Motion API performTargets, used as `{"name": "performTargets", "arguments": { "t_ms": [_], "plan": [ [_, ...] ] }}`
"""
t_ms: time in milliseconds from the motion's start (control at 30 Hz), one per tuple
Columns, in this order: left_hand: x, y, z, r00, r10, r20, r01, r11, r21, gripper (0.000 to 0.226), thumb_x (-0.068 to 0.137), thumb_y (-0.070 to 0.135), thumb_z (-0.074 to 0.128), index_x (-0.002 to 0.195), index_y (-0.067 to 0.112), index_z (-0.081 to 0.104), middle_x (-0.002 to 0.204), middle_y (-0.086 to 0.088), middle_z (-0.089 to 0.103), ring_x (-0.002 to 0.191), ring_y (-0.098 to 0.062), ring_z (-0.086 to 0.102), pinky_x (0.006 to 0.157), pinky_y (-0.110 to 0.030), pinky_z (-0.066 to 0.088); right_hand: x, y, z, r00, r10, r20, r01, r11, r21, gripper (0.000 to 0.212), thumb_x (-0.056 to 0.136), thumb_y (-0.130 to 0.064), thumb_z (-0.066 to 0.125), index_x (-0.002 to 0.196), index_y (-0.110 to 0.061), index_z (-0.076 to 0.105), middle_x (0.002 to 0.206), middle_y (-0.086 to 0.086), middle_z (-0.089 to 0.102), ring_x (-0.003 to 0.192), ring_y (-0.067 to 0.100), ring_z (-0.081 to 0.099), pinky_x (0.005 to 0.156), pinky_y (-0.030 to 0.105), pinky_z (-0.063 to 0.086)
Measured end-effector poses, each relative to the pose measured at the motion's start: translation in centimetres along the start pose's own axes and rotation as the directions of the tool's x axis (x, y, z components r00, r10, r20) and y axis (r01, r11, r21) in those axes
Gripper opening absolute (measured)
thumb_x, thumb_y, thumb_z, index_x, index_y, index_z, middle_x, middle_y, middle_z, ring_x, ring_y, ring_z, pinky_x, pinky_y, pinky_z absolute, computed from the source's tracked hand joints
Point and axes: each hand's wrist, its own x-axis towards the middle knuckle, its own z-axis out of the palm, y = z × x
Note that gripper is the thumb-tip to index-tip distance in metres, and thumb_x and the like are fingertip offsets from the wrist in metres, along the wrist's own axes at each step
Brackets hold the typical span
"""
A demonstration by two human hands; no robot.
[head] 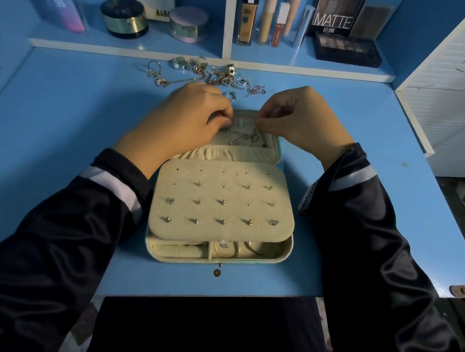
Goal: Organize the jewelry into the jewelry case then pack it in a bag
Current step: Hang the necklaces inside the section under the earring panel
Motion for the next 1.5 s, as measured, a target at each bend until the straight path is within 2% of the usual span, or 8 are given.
{"name": "performTargets", "arguments": {
  "t_ms": [133, 367, 533, 667, 833, 1267, 1400, 1500],
  "plan": [
    [-0.3, 0.1, -0.1, 0.999, -0.045, 0.018, 0.045, 0.998, -0.049, 0.009, 0.092, 0.019, 0.066, 0.095, 0.016, 0.074, 0.079, 0.016, 0.051, 0.068, -0.003, 0.041, 0.068, -0.021, 0.03, -0.1, -0.1, 0.1, 0.999, -0.019, 0.026, 0.018, 0.999, 0.034, 0.002, 0.078, -0.016, 0.076, 0.078, -0.016, 0.074, 0.067, -0.003, 0.065, 0.053, -0.001, 0.051, 0.053, 0.011, 0.04],
    [-0.8, 1.0, -0.5, 0.996, -0.092, 0.022, 0.094, 0.976, -0.195, 0.01, 0.088, 0.024, 0.071, 0.097, 0.026, 0.075, 0.076, 0.018, 0.061, 0.071, -0.007, 0.056, 0.068, -0.023, 0.044, 0.0, -0.2, 0.4, 0.998, -0.062, 0.027, 0.06, 0.995, 0.075, 0.008, 0.079, -0.023, 0.077, 0.084, -0.016, 0.077, 0.075, 0.0, 0.071, 0.06, 0.002, 0.056, 0.058, 0.014, 0.044],
    [-1.4, 0.6, -1.4, 0.994, -0.103, 0.047, 0.11, 0.971, -0.213, 0.023, 0.087, 0.022, 0.073, 0.109, 0.027, 0.073, 0.082, 0.026, 0.06, 0.075, 0.0, 0.058, 0.066, -0.001, 0.036, 0.0, -0.1, 0.4, 0.996, -0.073, 0.043, 0.069, 0.994, 0.086, 0.006, 0.082, -0.019, 0.075, 0.087, -0.017, 0.077, 0.077, -0.004, 0.072, 0.06, -0.005, 0.057, 0.061, 0.009, 0.043],
    [-1.5, -0.3, -1.6, 0.993, -0.115, 0.024, 0.117, 0.979, -0.169, 0.022, 0.086, 0.024, 0.073, 0.106, 0.03, 0.073, 0.089, 0.006, 0.068, 0.077, -0.01, 0.059, 0.07, -0.019, 0.042, -0.2, -0.2, 0.0, 0.995, -0.091, 0.043, 0.087, 0.993, 0.083, 0.006, 0.083, -0.016, 0.074, 0.088, -0.017, 0.077, 0.075, -0.004, 0.071, 0.057, -0.007, 0.055, 0.058, 0.006, 0.039],
    [-1.6, -0.7, -1.5, 0.996, -0.092, 0.016, 0.093, 0.987, -0.129, 0.016, 0.086, 0.023, 0.073, 0.102, 0.024, 0.075, 0.093, 0.003, 0.068, 0.083, -0.015, 0.06, 0.079, -0.034, 0.051, -0.3, -0.4, -0.2, 0.986, -0.124, 0.114, 0.123, 0.992, 0.011, 0.008, 0.08, -0.015, 0.077, 0.088, -0.015, 0.077, 0.073, -0.008, 0.068, 0.057, -0.008, 0.055, 0.059, 0.006, 0.04],
    [-1.6, -0.2, -0.9, 0.995, -0.07, 0.068, 0.076, 0.993, -0.093, 0.012, 0.086, 0.028, 0.073, 0.092, 0.018, 0.075, 0.087, 0.004, 0.063, 0.082, -0.015, 0.058, 0.078, -0.04, 0.05, -0.3, -0.8, 0.9, 0.937, -0.278, 0.209, 0.313, 0.937, -0.157, 0.008, 0.079, -0.008, 0.076, 0.085, -0.014, 0.077, 0.08, -0.006, 0.061, 0.068, 0.003, 0.051, 0.067, 0.007, 0.039],
    [-1.6, 0.6, -0.8, 0.986, -0.069, 0.152, 0.1, 0.973, -0.21, 0.008, 0.088, 0.025, 0.071, 0.094, 0.02, 0.075, 0.088, 0.009, 0.064, 0.084, -0.01, 0.06, 0.077, -0.031, 0.048, -0.4, -0.8, 0.5, 0.936, -0.277, 0.219, 0.312, 0.938, -0.148, 0.009, 0.08, -0.008, 0.075, 0.085, -0.015, 0.077, 0.081, -0.007, 0.061, 0.07, -0.002, 0.052, 0.067, 0.005, 0.038],
    [-1.5, 0.3, -1.0, 0.984, -0.101, 0.144, 0.132, 0.966, -0.221, 0.01, 0.09, 0.027, 0.068, 0.097, 0.023, 0.074, 0.088, 0.019, 0.062, 0.081, 0.005, 0.056, 0.07, -0.013, 0.037, -0.1, -0.4, 0.3, 0.96, -0.235, 0.155, 0.259, 0.953, -0.157, 0.008, 0.081, -0.01, 0.076, 0.087, -0.014, 0.076, 0.082, -0.005, 0.062, 0.068, 0.0, 0.052, 0.065, 0.006, 0.038]
  ]
}}
